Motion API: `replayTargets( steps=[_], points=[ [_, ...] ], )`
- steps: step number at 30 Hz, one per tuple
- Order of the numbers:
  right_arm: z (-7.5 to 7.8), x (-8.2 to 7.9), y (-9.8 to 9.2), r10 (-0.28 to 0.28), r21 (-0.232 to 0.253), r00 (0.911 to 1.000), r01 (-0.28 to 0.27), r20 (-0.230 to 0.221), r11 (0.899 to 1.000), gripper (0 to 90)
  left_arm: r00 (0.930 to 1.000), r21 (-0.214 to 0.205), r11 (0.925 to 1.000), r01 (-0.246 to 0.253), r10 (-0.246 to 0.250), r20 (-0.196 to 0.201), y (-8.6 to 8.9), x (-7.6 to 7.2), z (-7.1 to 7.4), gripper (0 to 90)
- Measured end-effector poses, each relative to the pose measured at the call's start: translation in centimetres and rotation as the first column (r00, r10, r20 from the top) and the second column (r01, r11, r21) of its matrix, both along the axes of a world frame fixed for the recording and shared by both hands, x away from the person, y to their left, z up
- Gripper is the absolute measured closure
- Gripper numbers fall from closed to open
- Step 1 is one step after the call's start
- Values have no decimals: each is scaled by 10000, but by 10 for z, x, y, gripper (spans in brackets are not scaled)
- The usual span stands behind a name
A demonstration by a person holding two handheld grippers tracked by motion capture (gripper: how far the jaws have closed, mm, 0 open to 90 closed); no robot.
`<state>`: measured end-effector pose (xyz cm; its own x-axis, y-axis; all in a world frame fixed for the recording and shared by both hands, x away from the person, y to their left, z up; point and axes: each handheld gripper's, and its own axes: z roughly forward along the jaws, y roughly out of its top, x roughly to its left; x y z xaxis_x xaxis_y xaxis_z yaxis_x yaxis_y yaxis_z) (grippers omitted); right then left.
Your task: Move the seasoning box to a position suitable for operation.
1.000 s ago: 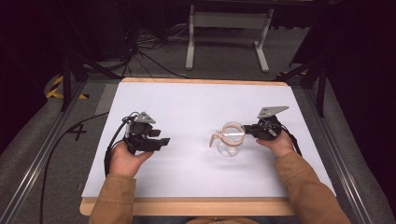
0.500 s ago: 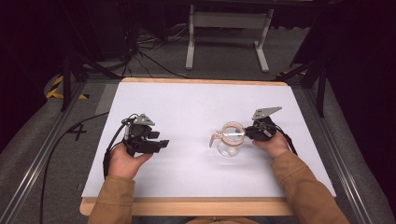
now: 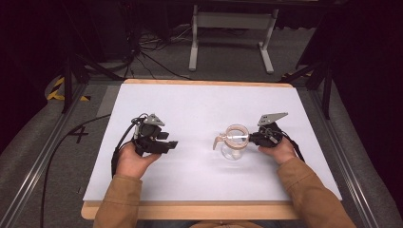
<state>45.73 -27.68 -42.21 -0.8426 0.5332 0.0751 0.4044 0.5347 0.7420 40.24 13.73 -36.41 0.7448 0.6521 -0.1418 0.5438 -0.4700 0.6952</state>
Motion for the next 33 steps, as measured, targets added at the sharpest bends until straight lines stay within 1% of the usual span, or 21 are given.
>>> replayTargets(
  steps=[1, 4, 5, 7, 8, 10, 17, 18, 19, 20, 21, 23, 24, 26, 27, 28, 29, 30, 31, 32, 33],
  points=[
    [0, -2, 0, 62, -13, 10000, -62, 40, 10000, 900, 10000, 29, 10000, 68, -68, 11, -1, 1, 0, 492],
    [1, -11, 3, 217, -166, 9997, -215, 95, 9996, 900, 9998, -59, 9998, 193, -193, -14, -7, 5, 1, 492],
    [1, -13, 4, 282, -238, 9995, -279, 126, 9993, 900, 9997, -1, 9997, 249, -249, 1, -8, 6, 2, 492],
    [1, -15, 5, 303, -278, 9995, -299, 132, 9992, 900, 9996, -48, 9995, 297, -297, 6, -10, 7, 2, 492],
    [2, -22, 8, 426, -372, 9990, -419, 168, 9984, 900, 9994, -35, 9994, 356, -356, 1, -12, 9, 2, 492],
    [2, -26, 9, 531, -456, 9984, -522, 191, 9976, 900, 9990, -111, 9990, 438, -438, 22, -15, 12, 2, 492],
    [3, -44, 19, 1008, -711, 9945, -985, 293, 9926, 900, 9975, -117, 9974, 708, -708, -8, -25, 18, 3, 499],
    [4, -47, 21, 1065, -741, 9939, -1042, 279, 9918, 900, 9975, -117, 9974, 708, -708, -8, -25, 18, 3, 518],
    [4, -47, 21, 1065, -741, 9939, -1042, 279, 9918, 900, 9969, -127, 9969, 779, -780, -70, -27, 19, 3, 518],
    [4, -51, 25, 1231, -851, 9919, -1199, 327, 9891, 900, 9948, 11, 9949, 1005, -1005, -150, -30, 20, 2, 559],
    [5, -53, 27, 1317, -851, 9907, -1285, 330, 9881, 900, 9944, -11, 9945, 1045, -1045, -170, -32, 20, 1, 583],
    [4, -58, 32, 1489, -814, 9884, -1461, 298, 9859, 900, 9913, 265, 9911, 1302, -1296, -235, -36, 20, -1, 626],
    [4, -58, 32, 1489, -814, 9884, -1461, 298, 9859, 900, 9913, 265, 9911, 1302, -1296, -235, -36, 20, -1, 649],
    [4, -63, 39, 1768, -887, 9836, -1731, 364, 9809, 900, 9897, 421, 9891, 1408, -1396, -306, -40, 21, -2, 687],
    [5, -64, 40, 1856, -895, 9821, -1821, 325, 9792, 900, 9894, 462, 9886, 1434, -1420, -306, -41, 20, -2, 702],
    [5, -64, 40, 1856, -895, 9821, -1821, 325, 9792, 900, 9894, 462, 9886, 1434, -1420, -306, -41, 20, -2, 722],
    [5, -65, 42, 1924, -886, 9807, -1888, 343, 9780, 900, 9885, 370, 9880, 1499, -1490, -270, -43, 20, -3, 722],
    [5, -66, 42, 1975, -923, 9793, -1928, 440, 9769, 899, 9878, 337, 9876, 1536, -1527, -299, -45, 20, -4, 737],
    [6, -66, 41, 1981, -877, 9791, -1936, 459, 9772, 899, 9867, 374, 9863, 1607, -1596, -298, -46, 21, -5, 755],
    [7, -64, 37, 1834, -723, 9819, -1797, 480, 9811, 899, 9857, 436, 9849, 1676, -1666, -256, -53, 21, -11, 777],
    [8, -63, 35, 1779, -728, 9828, -1740, 503, 9820, 899, 9857, 436, 9849, 1676, -1666, -256, -53, 21, -11, 786]
  ],
)
